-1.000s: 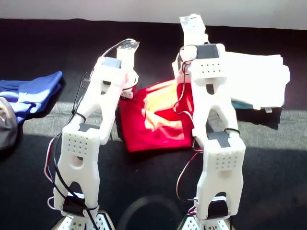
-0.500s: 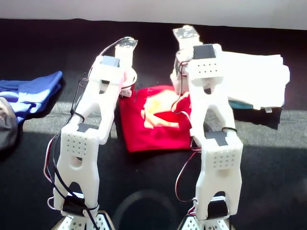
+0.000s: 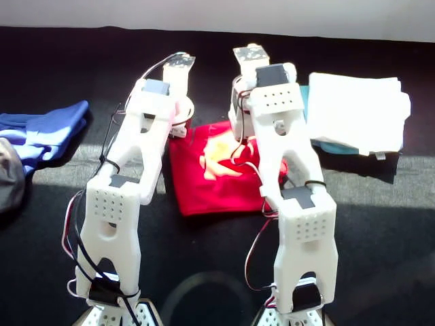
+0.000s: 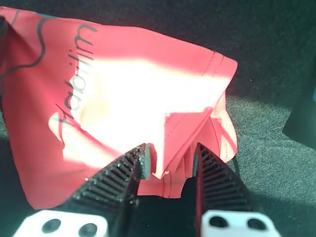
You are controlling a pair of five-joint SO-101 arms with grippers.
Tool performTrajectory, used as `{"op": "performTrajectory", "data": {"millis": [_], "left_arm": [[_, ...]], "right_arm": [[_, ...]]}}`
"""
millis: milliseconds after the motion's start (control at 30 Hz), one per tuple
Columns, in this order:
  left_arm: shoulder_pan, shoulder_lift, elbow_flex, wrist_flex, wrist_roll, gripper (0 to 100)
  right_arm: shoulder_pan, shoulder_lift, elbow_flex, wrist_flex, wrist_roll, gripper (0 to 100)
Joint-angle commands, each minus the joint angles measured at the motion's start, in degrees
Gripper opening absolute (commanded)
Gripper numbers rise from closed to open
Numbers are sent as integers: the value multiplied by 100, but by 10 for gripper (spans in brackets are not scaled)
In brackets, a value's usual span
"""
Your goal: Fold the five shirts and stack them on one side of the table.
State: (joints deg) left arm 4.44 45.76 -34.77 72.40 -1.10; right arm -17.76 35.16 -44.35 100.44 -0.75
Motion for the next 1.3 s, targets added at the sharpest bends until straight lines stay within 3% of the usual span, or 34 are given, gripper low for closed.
{"op": "performTrajectory", "data": {"millis": [0, 267, 400, 467, 667, 933, 1267], "left_arm": [[-75, -365, -189, -70, 0, 10], [-75, -365, -189, -88, 0, 10], [-75, -365, -189, -53, 0, 10], [-75, -365, -189, -53, 0, 10], [-75, -365, -189, -53, 0, 10], [-75, -479, -189, -44, 0, 10], [-251, -1385, -189, 167, 0, 13]], "right_arm": [[-57, -31, 110, 40, -220, 146], [-40, 198, 180, -84, -237, 140], [-13, 497, 154, -198, -229, 17], [57, 514, 40, -277, -237, 15], [233, 505, -1297, 4, -185, 6], [382, 558, -1930, 22, 651, 6], [576, 567, -1912, -831, 1398, 6]]}}
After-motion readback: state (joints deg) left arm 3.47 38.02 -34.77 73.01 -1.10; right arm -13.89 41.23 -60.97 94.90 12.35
